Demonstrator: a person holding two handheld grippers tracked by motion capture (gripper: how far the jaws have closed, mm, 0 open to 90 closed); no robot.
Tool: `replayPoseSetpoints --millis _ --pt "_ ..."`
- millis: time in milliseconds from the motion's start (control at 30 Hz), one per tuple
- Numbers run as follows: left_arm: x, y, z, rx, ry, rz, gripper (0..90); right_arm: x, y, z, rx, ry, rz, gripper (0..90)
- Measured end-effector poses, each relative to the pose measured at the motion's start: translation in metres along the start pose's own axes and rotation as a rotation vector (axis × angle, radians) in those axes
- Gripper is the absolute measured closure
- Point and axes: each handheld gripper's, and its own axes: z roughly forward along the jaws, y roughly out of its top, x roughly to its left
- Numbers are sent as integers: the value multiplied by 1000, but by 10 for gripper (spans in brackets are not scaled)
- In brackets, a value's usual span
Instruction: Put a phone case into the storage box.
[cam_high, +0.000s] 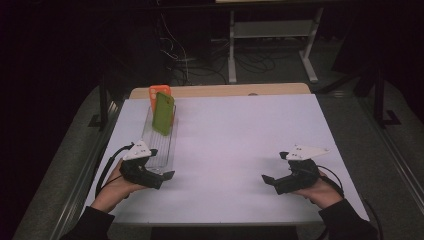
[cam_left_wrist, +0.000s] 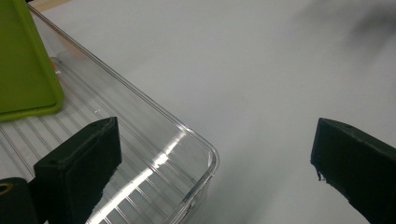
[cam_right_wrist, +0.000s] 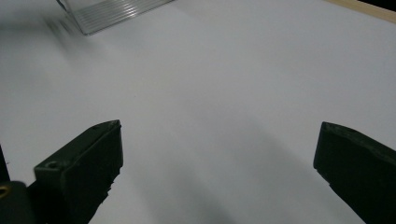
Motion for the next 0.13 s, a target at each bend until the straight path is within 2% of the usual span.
replayPoseSetpoints --millis 133 --pt "0 -1 1 0 -2 -1 13 0 -1 2 8 0 -3 6"
